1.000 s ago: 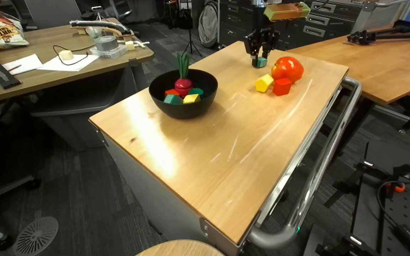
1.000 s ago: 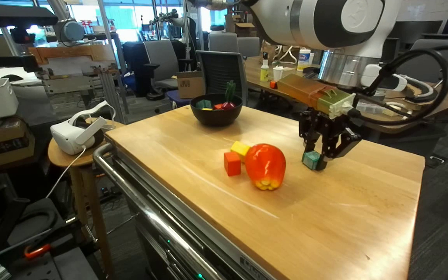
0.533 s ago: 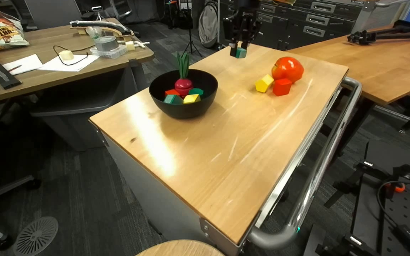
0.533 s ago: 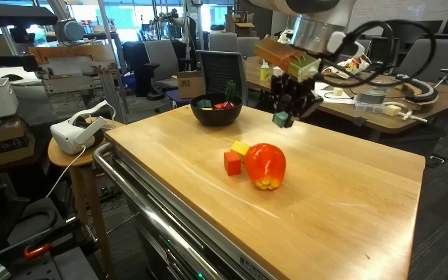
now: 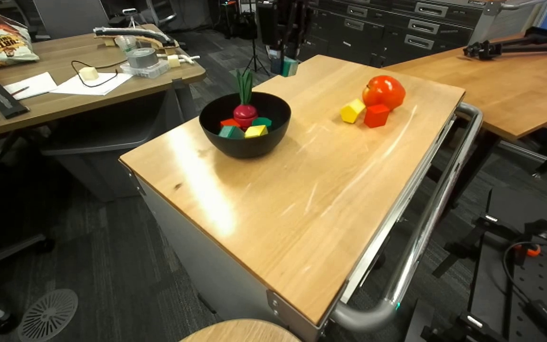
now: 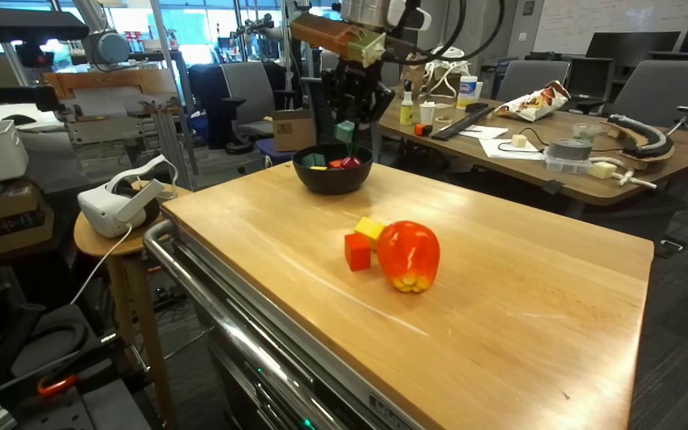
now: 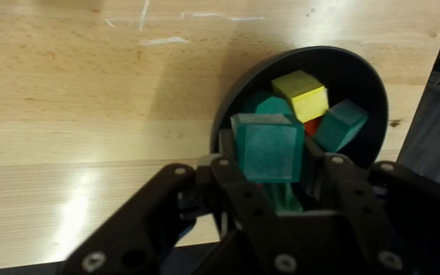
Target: Put all the colored objects on the table in the bowl except the apple- move it backward
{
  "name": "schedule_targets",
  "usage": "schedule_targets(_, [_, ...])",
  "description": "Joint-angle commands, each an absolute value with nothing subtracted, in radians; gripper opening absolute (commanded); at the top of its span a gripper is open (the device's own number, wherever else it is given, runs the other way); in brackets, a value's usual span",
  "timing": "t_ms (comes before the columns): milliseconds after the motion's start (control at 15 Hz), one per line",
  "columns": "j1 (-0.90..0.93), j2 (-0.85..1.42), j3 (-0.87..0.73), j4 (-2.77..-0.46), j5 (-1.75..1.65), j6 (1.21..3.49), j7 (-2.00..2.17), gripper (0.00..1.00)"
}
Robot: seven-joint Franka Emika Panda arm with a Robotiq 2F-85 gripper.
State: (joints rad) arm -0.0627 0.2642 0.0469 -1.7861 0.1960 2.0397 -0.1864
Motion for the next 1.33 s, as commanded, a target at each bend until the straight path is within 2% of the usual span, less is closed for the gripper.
schedule_targets(0, [-0.023,0.253,0.069,-1.844,0.198,2.168,-0.241,0.14])
schedule_targets(200, [-0.005,0.294,0.073,-1.846,0.191,2.257,-0.237,0.14])
schedule_targets(267, [-0.006,0.305,0.071,-1.843,0.192,2.266,-0.231,0.64])
schedule_targets(333, [-0.011,0.313,0.070,-1.840,0.196,2.257,-0.231,0.65])
schedule_targets(400, [-0.017,0.318,0.067,-1.838,0.199,2.254,-0.227,0.71])
schedule_targets(533, [-0.040,0.318,0.051,-1.818,0.208,2.187,-0.201,0.88])
schedule_targets(667, [-0.064,0.298,0.024,-1.819,0.201,2.156,-0.179,1.00])
schedule_targets(1067, [-0.140,0.268,-0.062,-1.830,0.118,2.032,-0.248,1.00])
schedule_targets(1267, [-0.140,0.286,-0.059,-1.831,0.137,2.074,-0.221,1.00])
